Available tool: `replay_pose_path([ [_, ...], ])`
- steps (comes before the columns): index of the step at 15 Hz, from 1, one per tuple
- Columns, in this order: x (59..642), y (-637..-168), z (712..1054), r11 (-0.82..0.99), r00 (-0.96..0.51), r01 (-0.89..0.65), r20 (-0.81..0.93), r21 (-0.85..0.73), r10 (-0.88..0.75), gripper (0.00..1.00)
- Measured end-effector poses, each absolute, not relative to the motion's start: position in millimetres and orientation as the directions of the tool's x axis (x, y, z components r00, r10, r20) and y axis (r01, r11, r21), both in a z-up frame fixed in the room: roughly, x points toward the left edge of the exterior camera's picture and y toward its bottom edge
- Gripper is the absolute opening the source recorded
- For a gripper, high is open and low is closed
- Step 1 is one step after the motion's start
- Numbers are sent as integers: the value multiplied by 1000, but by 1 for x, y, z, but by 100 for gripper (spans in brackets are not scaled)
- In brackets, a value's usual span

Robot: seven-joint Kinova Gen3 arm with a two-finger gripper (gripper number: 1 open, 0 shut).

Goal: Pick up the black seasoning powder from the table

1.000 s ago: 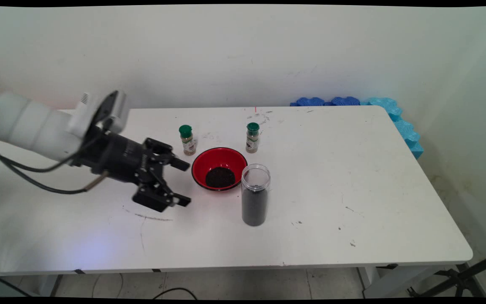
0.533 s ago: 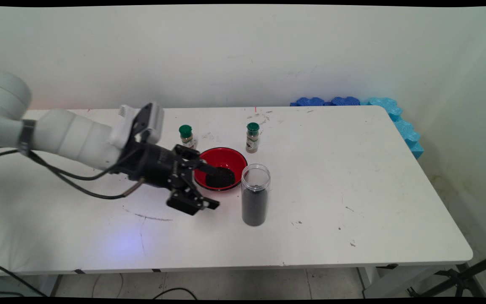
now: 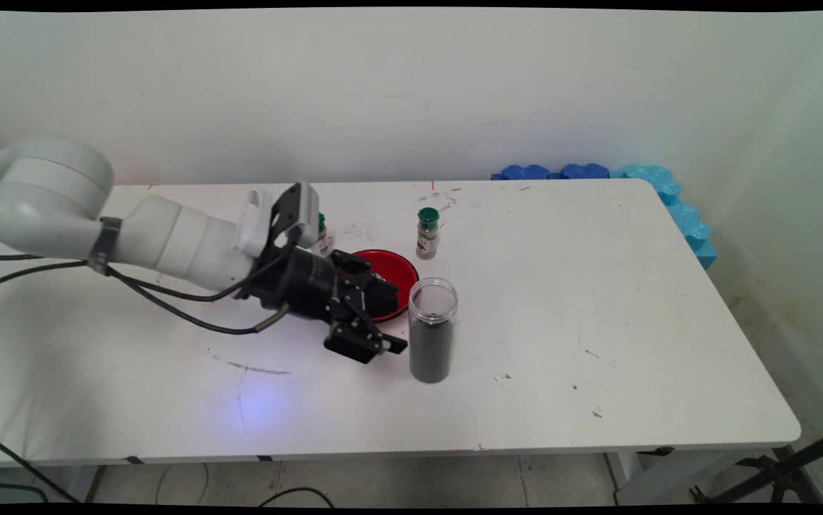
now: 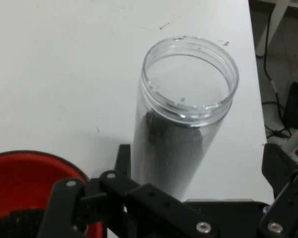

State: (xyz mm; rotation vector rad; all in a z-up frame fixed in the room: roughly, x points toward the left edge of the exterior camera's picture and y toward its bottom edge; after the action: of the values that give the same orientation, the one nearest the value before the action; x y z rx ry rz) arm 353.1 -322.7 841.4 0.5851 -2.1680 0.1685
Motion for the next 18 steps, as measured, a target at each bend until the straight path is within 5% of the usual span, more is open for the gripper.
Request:
replay_pose_path([
  [18, 325, -348, 819, 880, -504, -465, 787, 101, -357, 100],
])
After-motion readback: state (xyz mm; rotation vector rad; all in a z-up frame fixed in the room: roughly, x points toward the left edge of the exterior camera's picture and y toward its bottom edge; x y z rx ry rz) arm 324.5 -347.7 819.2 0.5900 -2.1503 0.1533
